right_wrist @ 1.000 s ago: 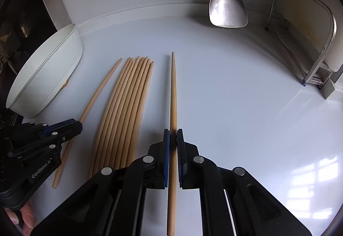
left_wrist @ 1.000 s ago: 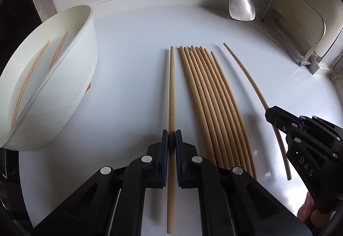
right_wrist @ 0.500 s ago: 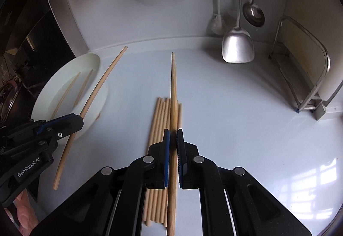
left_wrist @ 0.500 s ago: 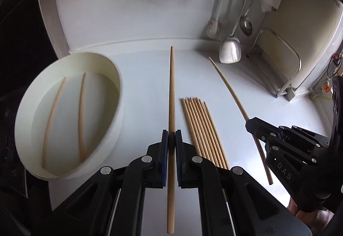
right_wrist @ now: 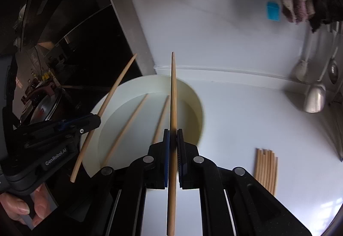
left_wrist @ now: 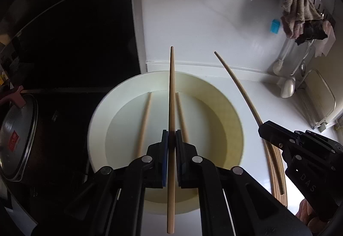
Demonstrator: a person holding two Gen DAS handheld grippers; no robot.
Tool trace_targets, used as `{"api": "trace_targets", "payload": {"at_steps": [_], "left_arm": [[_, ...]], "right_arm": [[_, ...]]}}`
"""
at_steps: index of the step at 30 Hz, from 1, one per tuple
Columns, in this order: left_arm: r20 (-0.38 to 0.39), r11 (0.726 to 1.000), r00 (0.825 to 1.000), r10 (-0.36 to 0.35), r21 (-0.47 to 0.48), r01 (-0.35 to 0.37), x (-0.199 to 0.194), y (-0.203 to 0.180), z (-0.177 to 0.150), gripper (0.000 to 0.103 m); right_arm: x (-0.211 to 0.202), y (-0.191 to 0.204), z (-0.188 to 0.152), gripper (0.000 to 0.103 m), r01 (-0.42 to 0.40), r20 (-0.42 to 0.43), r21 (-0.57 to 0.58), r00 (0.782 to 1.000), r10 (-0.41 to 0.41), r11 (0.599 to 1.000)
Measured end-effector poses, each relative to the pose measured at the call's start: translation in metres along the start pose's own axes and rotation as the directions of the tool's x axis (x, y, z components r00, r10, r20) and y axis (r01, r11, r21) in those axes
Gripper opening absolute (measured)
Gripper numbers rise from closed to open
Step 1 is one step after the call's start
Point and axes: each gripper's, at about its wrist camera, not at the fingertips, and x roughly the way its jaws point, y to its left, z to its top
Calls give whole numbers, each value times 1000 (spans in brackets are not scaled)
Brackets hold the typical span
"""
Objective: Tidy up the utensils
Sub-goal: 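Lift both held chopsticks and carry them over the white basin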
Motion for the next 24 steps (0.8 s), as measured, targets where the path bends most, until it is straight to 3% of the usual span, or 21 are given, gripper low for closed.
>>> {"api": "trace_targets", "payload": {"at_steps": [8, 24], "left_arm": [[-59, 1000, 998, 10, -10, -11, 36, 43, -7, 7], [-139, 999, 990, -16, 29, 20, 91, 55, -10, 7]], "right_arm": [[66, 47, 13, 6, -44, -76, -14, 996, 42, 999], [126, 38, -1, 6, 63, -218, 45, 975, -52, 997]]}}
